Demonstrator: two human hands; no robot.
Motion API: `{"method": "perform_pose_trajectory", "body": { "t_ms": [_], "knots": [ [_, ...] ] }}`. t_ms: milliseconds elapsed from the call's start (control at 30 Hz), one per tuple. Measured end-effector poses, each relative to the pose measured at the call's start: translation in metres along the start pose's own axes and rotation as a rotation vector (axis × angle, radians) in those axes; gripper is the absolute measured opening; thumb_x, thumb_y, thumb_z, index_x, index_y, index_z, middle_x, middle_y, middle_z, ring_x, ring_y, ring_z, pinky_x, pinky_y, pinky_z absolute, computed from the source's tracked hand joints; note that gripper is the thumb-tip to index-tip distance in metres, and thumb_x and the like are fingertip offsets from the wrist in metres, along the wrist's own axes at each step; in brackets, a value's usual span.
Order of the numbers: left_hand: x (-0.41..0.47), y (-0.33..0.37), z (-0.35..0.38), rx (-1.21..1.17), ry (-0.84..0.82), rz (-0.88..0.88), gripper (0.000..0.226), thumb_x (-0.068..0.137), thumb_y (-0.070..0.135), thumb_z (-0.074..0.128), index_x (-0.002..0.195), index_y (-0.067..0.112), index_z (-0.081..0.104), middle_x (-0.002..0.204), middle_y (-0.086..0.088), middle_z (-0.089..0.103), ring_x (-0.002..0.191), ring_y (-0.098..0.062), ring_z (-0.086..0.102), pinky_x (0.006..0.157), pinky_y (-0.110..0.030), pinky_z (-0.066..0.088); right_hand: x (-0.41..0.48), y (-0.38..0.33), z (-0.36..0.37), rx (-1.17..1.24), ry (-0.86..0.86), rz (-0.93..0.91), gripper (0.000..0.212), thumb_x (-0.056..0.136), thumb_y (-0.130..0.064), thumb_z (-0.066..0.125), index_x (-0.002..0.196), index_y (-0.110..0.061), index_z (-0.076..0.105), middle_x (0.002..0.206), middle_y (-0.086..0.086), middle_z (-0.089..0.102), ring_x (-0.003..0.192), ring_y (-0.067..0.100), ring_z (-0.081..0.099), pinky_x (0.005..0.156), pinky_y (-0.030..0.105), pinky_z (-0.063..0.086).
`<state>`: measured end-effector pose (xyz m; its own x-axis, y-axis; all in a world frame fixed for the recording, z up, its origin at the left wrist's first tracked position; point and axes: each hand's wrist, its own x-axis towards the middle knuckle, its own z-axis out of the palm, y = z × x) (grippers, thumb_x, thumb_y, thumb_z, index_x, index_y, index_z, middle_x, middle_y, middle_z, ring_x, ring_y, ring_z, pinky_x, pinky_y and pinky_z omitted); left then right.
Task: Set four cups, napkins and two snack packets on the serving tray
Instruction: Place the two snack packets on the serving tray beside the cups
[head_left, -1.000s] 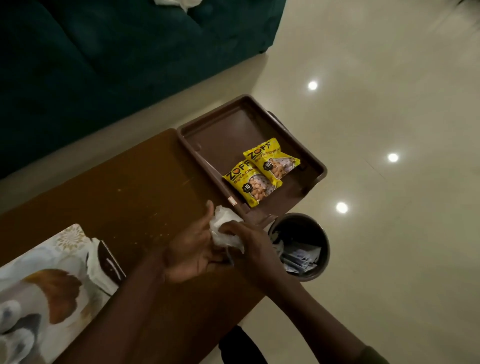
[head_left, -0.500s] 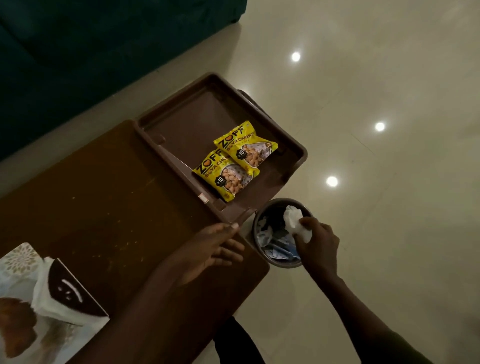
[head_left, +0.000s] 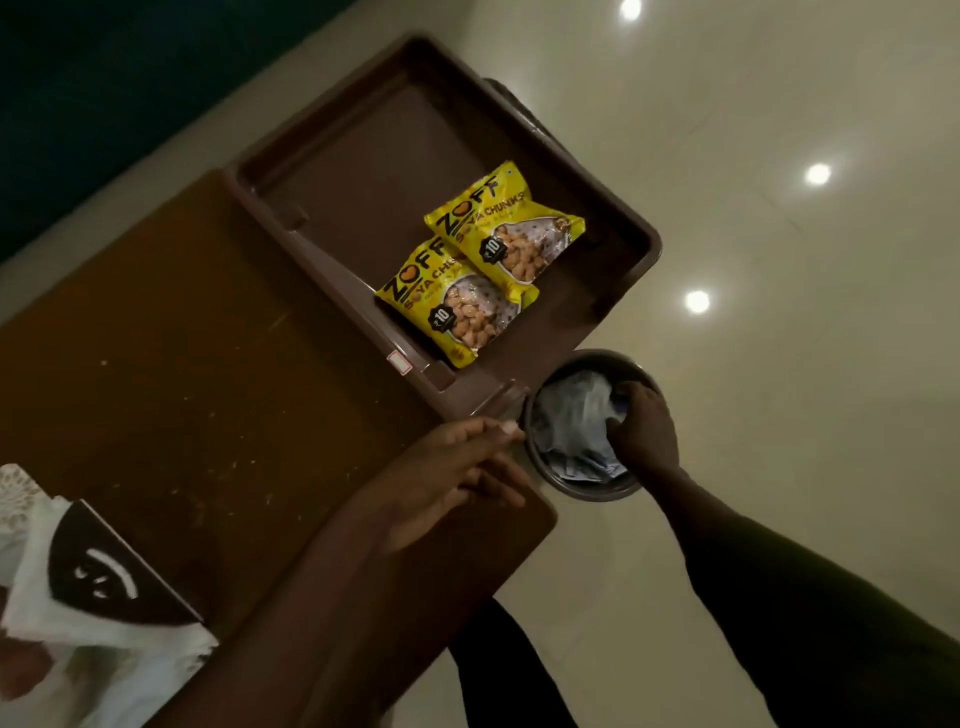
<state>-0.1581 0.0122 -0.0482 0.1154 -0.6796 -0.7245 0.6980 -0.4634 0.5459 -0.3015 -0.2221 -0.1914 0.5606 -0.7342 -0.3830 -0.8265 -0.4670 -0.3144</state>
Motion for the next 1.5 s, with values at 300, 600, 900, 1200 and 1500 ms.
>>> {"method": "perform_pose_trajectory", "body": {
  "t_ms": [300, 600, 900, 1200, 1500],
  "knots": [
    [0.007, 0.036, -0.008, -0.150, 0.321, 0.168, 0.019, 0.093, 0.022, 0.059, 0.104, 0.008, 0.063, 0.069, -0.005, 0.064, 0.059, -0.014, 0.065, 0.059, -0.026, 0.056, 0.008, -0.016, -0.065, 0.136, 0.204, -0.017, 0.019, 0.084, -0.012, 0.057, 0.100, -0.011, 0.068, 0.102, 0.009, 0.068, 0.086, 0.021, 0.062, 0.069, 0.027, 0.044],
    [0.000, 0.065, -0.013, -0.327, 0.621, 0.268, 0.026, 0.091, 0.008, 0.061, 0.116, 0.005, 0.057, 0.083, -0.006, 0.064, 0.073, -0.016, 0.062, 0.071, -0.032, 0.054, 0.027, -0.109, -0.162, 0.486, 0.488, -0.244, 0.017, 0.083, -0.006, 0.056, 0.096, -0.012, 0.066, 0.094, -0.001, 0.069, 0.075, 0.010, 0.064, 0.061, 0.012, 0.048],
    [0.027, 0.102, -0.009, -0.383, 0.725, 0.231, 0.031, 0.085, 0.021, 0.072, 0.110, 0.015, 0.053, 0.120, -0.016, 0.064, 0.096, -0.024, 0.065, 0.070, -0.033, 0.054, 0.065, -0.219, -0.163, 0.367, 0.077, -0.456, 0.020, 0.086, -0.014, 0.060, 0.104, -0.016, 0.069, 0.098, 0.001, 0.072, 0.080, 0.009, 0.063, 0.061, 0.009, 0.041],
    [0.074, 0.099, -0.009, -0.444, 0.905, 0.103, 0.055, 0.082, 0.021, 0.073, 0.125, 0.016, 0.040, 0.134, -0.018, 0.050, 0.114, -0.034, 0.059, 0.093, -0.050, 0.054, 0.116, -0.238, -0.122, -0.119, -0.339, -0.303, 0.088, 0.076, -0.056, 0.069, 0.143, -0.010, 0.035, 0.140, 0.015, 0.048, 0.125, 0.030, 0.049, 0.097, 0.036, 0.046],
    [0.088, 0.099, -0.013, -0.485, 1.042, 0.119, 0.068, 0.080, 0.014, 0.074, 0.133, 0.014, 0.032, 0.144, -0.016, 0.038, 0.121, -0.034, 0.052, 0.098, -0.052, 0.050, 0.122, -0.238, -0.121, -0.026, -0.396, -0.221, 0.111, 0.063, -0.044, 0.084, 0.148, -0.012, 0.021, 0.147, 0.015, 0.036, 0.132, 0.030, 0.042, 0.105, 0.038, 0.042]
  ]
}}
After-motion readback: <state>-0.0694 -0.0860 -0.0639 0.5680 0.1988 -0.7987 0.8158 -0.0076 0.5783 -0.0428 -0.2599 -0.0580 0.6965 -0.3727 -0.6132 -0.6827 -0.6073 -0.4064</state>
